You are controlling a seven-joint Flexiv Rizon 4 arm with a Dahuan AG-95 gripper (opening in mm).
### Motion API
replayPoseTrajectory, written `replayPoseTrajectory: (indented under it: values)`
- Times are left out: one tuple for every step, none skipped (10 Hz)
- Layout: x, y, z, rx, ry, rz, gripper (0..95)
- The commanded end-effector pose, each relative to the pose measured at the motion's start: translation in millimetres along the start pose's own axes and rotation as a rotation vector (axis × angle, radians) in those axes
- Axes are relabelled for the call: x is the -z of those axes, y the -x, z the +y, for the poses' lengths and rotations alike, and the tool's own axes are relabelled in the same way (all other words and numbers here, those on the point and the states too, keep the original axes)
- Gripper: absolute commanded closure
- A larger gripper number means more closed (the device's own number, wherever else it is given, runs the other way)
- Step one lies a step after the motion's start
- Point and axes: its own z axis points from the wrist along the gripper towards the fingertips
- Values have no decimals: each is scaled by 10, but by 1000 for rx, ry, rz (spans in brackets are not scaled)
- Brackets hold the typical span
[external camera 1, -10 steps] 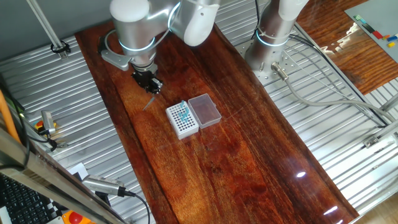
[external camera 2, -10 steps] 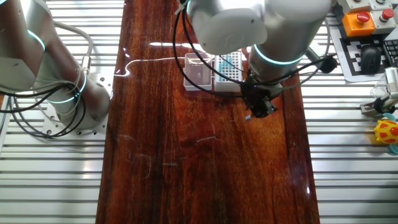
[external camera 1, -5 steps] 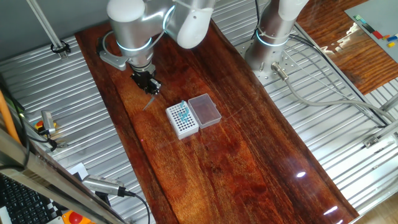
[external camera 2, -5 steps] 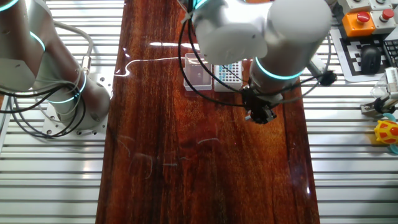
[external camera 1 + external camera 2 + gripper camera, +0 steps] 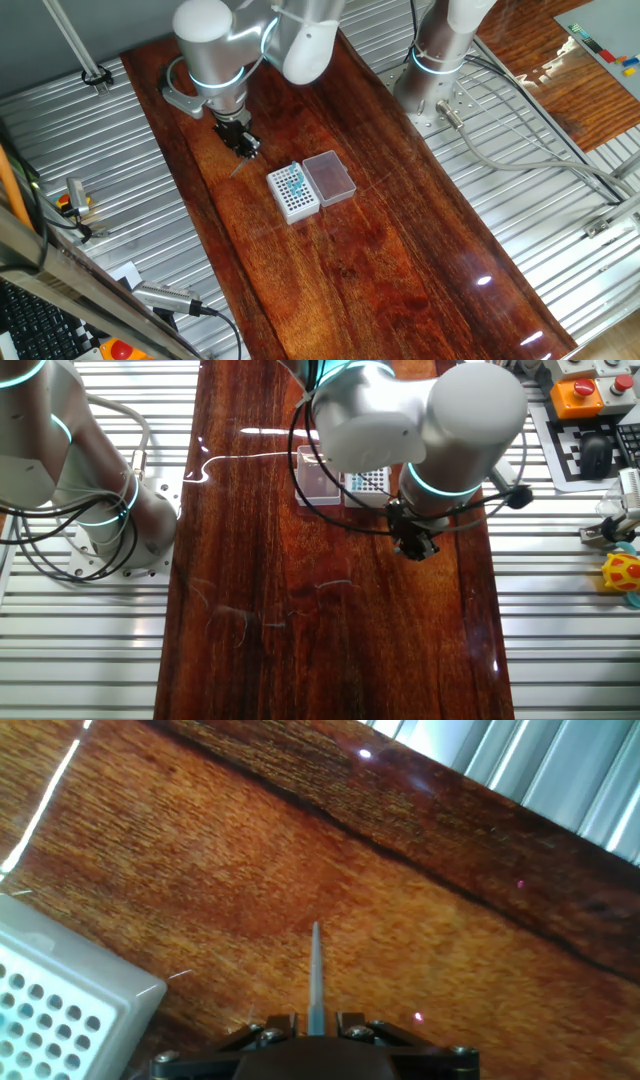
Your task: Insert a medium pipette tip into the holder for medium pipette tips
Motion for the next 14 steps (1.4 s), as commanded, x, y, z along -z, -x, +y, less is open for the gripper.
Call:
replayPoseTrajectory:
  values:
    - [1, -24, 7, 1, 1, -2, 760]
    - [-10, -48, 15, 0, 0, -3, 760]
    - [-15, -61, 18, 0, -3, -2, 760]
    - [-15, -68, 17, -2, -4, -2, 760]
    - [-9, -79, 12, -3, -6, -1, 760]
    - [-6, -84, 9, -4, -8, 0, 760]
    - [-6, -92, 7, -3, -9, 1, 760]
    - [-7, -93, 7, -5, -9, 1, 950]
    - [-10, -94, 7, -5, -10, 1, 950]
    - [-13, -98, 7, -5, -11, 1, 950]
    - [-21, -100, 6, -5, -12, 1, 950]
    - [-21, -100, 6, -5, -12, 1, 950]
    - [-21, -100, 6, -5, -12, 1, 950]
    - [-21, -100, 6, -5, -12, 1, 950]
